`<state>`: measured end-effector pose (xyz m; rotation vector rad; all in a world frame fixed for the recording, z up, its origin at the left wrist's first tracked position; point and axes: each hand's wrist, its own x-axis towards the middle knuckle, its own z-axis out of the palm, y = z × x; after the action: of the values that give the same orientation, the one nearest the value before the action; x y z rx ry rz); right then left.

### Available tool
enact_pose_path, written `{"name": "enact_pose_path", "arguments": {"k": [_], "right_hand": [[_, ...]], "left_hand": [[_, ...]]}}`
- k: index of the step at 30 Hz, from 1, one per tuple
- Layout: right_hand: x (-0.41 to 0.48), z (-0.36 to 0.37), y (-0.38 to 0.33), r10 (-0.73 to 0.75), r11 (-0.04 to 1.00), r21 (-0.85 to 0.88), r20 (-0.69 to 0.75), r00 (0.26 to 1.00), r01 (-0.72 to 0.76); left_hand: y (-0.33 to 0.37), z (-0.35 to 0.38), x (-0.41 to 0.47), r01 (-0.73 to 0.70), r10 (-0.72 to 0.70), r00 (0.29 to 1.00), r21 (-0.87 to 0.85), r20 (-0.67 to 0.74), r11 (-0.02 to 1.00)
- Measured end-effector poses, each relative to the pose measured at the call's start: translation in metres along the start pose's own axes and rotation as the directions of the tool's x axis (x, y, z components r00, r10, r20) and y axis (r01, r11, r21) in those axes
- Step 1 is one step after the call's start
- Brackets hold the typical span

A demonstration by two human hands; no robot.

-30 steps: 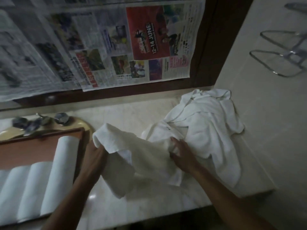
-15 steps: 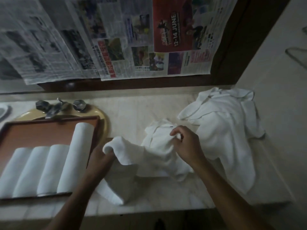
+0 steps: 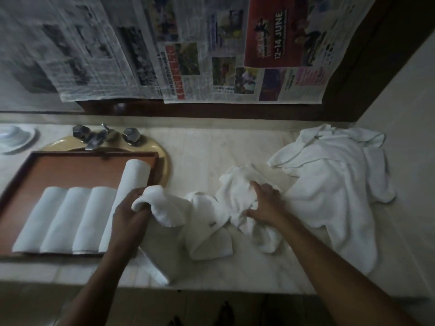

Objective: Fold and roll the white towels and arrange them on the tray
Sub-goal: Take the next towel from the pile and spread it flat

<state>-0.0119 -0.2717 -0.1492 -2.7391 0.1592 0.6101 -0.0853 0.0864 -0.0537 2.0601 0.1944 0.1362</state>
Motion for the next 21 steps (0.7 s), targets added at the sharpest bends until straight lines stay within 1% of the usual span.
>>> {"name": "enact_pose_path", "arguments": {"k": [1,3,5,7,9,11,12,13,15,16,17,19,20,21], "right_hand": [[0.002,0.002,0.0,-0.012,1.0,0.022,-0.043,0.999,0.013],[0.005,-0.006,-0.001,-0.005,0.987,0.157,-0.151,0.988,0.029],[0.002,-0.027,0.001,0.027,0.962,0.269,-0.278,0.96,0.051],[-0.006,-0.054,0.01,0.079,0.935,0.343,-0.435,0.897,0.084],[-0.017,-0.094,0.024,0.124,0.935,0.341,-0.577,0.807,0.1],[-0.025,-0.144,0.046,0.176,0.941,0.331,-0.666,0.725,0.076],[-0.027,-0.167,0.06,0.214,0.942,0.335,-0.669,0.711,0.031],[-0.031,-0.186,0.073,0.252,0.946,0.323,-0.646,0.72,-0.041],[-0.043,-0.2,0.088,0.296,0.954,0.22,-0.563,0.772,-0.205],[-0.05,-0.195,0.086,0.284,0.958,0.185,-0.517,0.808,-0.219],[-0.059,-0.181,0.077,0.245,0.967,0.189,-0.473,0.847,-0.174],[-0.077,-0.131,0.044,0.097,0.963,0.269,-0.351,0.931,0.001],[-0.081,-0.101,0.024,0.0,0.963,0.261,-0.268,0.963,0.072],[-0.086,-0.067,0.005,-0.091,0.97,0.206,-0.174,0.98,0.126]], "left_hand": [[0.0,-0.001,-0.001,0.001,-0.001,1.0,-0.004,0.002,1.0],[0.0,-0.001,-0.002,-0.002,0.002,0.999,-0.015,0.032,1.0],[0.0,0.002,-0.002,-0.022,0.024,0.997,-0.019,0.071,1.0],[0.002,0.006,0.0,-0.044,0.045,0.993,-0.013,0.108,0.999],[0.008,0.009,0.001,-0.074,0.076,0.987,-0.022,0.142,0.997],[0.015,0.012,0.001,-0.101,0.107,0.977,-0.04,0.183,0.994],[0.02,0.014,0.001,-0.102,0.111,0.973,-0.053,0.205,0.993],[0.025,0.016,0.001,-0.102,0.115,0.968,-0.069,0.225,0.992],[0.034,0.019,0.0,-0.127,0.147,0.956,-0.095,0.254,0.987],[0.037,0.019,-0.002,-0.146,0.172,0.947,-0.113,0.271,0.983],[0.039,0.018,-0.004,-0.164,0.196,0.937,-0.13,0.29,0.978],[0.039,0.013,-0.008,-0.178,0.216,0.921,-0.145,0.323,0.973],[0.038,0.011,-0.01,-0.185,0.223,0.916,-0.143,0.332,0.972],[0.037,0.008,-0.014,-0.202,0.241,0.908,-0.146,0.343,0.968]]}}
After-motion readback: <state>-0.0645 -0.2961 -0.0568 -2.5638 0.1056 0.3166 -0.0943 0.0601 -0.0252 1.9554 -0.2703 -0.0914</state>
